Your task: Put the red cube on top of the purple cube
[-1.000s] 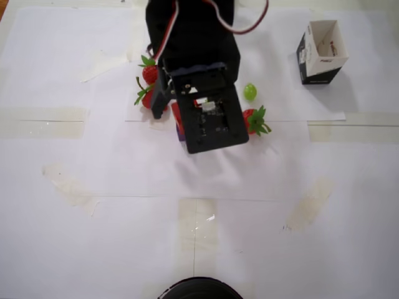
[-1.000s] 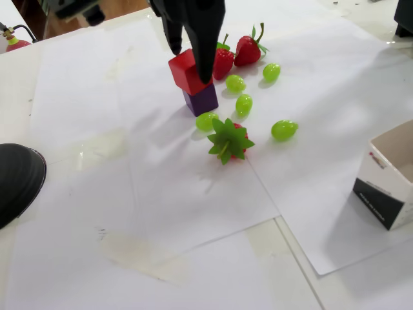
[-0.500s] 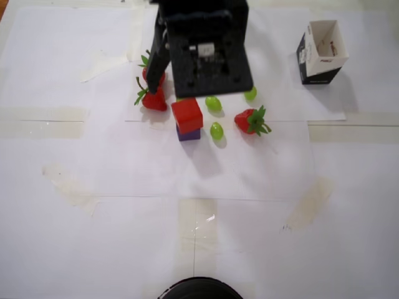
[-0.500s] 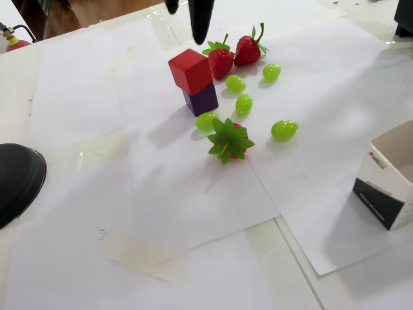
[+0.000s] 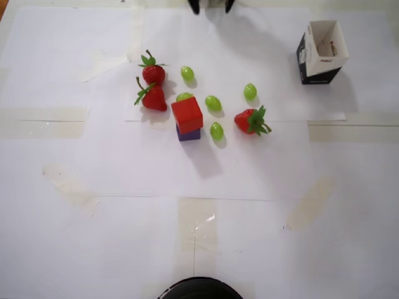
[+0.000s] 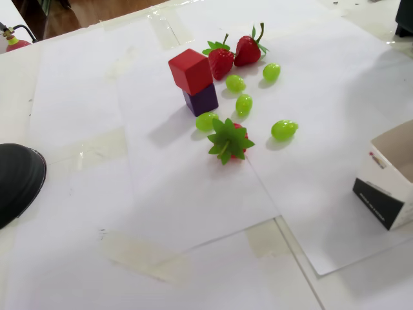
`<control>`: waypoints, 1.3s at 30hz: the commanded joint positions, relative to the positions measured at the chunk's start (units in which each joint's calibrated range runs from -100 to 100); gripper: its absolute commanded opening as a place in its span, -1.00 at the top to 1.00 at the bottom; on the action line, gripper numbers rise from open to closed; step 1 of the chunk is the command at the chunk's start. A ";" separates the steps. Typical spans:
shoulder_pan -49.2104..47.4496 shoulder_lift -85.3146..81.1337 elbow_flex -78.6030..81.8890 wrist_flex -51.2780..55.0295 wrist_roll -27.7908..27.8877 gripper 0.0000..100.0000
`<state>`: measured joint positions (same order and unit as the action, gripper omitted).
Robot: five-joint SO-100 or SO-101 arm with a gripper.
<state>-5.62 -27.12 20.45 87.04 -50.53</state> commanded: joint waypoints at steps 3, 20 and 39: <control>1.87 -19.57 16.00 -2.64 -0.98 1.00; 5.47 -56.45 53.73 -22.17 -3.81 1.00; 5.25 -70.47 76.82 -25.92 -0.68 1.00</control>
<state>0.00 -96.91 96.20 62.13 -51.99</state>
